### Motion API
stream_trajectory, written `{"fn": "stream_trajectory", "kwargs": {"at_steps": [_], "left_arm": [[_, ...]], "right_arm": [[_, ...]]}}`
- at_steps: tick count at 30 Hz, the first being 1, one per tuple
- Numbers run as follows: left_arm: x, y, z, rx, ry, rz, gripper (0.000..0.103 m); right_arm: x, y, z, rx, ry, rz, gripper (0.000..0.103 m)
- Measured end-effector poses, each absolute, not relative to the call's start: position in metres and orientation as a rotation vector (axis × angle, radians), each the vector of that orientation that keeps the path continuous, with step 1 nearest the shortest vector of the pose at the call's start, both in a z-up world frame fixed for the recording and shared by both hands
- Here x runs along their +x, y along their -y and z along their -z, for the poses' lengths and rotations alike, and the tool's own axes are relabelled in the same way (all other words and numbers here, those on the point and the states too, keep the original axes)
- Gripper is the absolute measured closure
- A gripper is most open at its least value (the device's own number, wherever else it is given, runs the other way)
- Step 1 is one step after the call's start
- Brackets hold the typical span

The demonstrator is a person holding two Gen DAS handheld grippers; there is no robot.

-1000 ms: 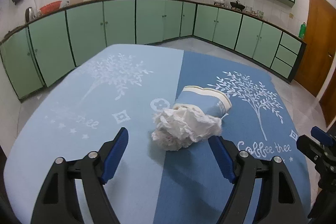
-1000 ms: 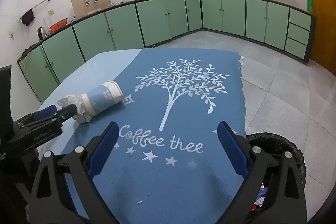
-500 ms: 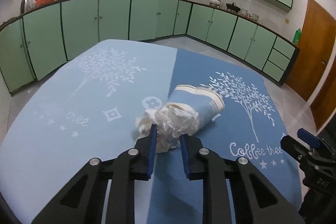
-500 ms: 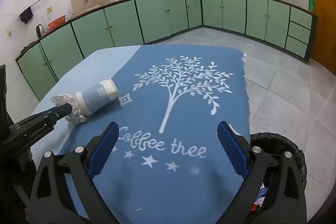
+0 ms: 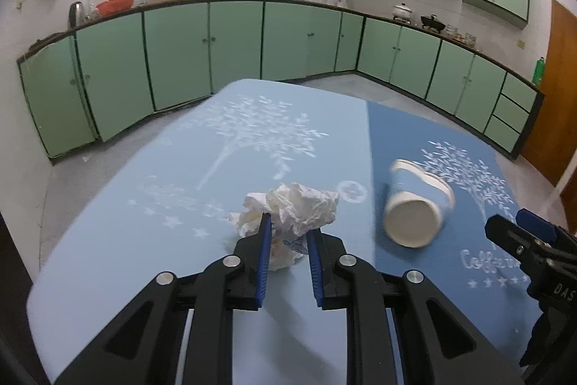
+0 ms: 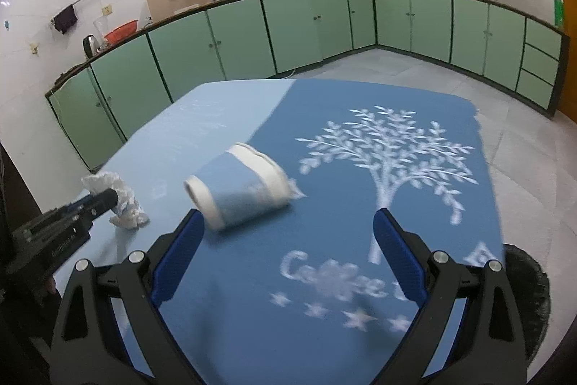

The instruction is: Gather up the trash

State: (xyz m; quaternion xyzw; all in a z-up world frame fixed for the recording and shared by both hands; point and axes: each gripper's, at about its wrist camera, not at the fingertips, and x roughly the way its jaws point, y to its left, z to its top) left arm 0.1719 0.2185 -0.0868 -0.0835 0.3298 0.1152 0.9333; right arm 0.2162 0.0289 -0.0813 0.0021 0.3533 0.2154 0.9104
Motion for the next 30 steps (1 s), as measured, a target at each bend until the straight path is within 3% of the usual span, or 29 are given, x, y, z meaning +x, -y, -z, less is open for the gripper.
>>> {"fn": "stream_trajectory", "kwargs": {"at_steps": [17,30], "left_arm": [[0.185,-0.264,0.102,-0.254,-0.698,-0.252,0.084],[0.185,-0.264,0.102,-0.261,-0.705,-0.239,0.084]], "right_arm": [[0.239,-0.104,0.106,-0.030,-0.800,-0.387,0.011],[0.251,-0.097,0.111,-0.046,-0.841,-0.300,0.011]]}}
